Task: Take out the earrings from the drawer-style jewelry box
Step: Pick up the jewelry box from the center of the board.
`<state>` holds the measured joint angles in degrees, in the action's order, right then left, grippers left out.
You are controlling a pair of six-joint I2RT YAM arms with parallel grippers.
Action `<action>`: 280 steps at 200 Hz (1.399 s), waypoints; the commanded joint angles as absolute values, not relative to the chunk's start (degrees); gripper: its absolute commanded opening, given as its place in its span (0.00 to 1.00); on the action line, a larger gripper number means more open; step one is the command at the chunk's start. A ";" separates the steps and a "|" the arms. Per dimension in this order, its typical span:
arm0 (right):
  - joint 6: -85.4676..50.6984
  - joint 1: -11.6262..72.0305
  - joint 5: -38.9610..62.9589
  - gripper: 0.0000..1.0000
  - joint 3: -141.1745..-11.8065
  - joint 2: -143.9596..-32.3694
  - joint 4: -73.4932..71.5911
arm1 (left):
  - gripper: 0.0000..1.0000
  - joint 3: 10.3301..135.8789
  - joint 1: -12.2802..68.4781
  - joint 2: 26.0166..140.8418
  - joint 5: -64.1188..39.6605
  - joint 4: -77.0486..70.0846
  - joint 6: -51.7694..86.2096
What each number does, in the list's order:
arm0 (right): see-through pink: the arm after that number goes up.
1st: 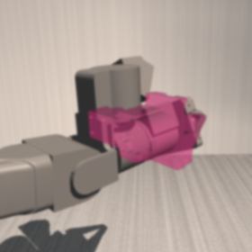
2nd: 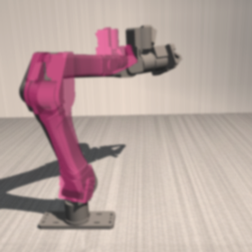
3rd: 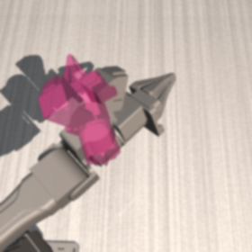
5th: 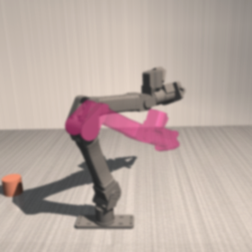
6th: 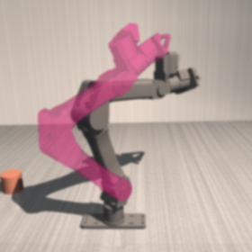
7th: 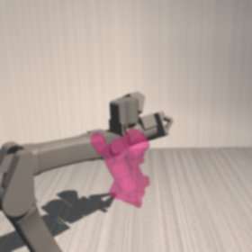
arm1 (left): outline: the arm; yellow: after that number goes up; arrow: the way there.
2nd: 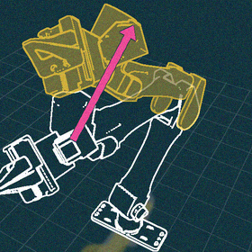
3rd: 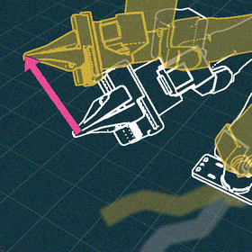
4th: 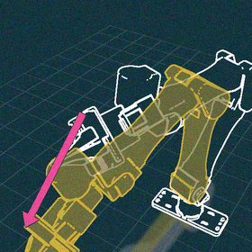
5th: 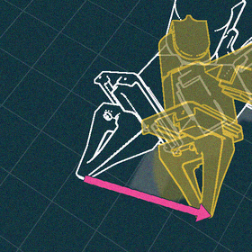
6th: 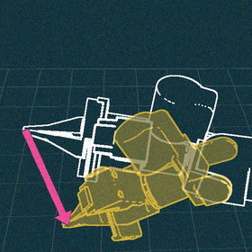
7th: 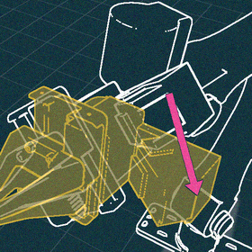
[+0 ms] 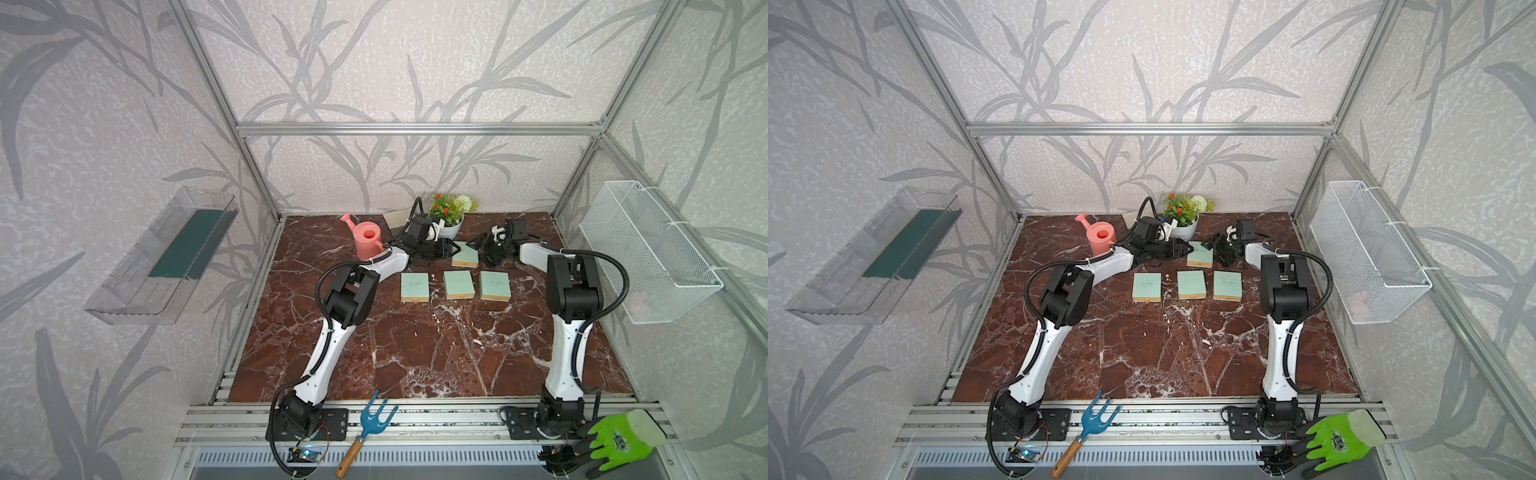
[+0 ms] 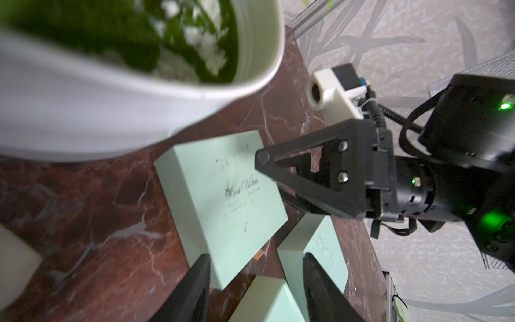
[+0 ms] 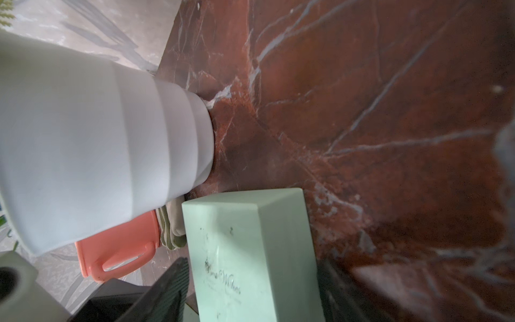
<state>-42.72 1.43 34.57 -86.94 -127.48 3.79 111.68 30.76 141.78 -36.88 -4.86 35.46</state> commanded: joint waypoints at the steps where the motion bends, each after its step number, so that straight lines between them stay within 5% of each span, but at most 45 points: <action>1: -41.93 1.50 35.41 0.74 -87.22 -129.46 7.56 | 0.53 113.93 30.98 144.42 -36.02 -5.23 35.95; 280: -44.05 2.86 38.71 0.71 -86.13 -124.89 5.20 | 0.52 119.06 32.09 145.93 -38.83 -3.15 37.27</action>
<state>-43.29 1.56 36.51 -86.91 -127.57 4.25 119.20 31.20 149.56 -36.36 -1.06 36.67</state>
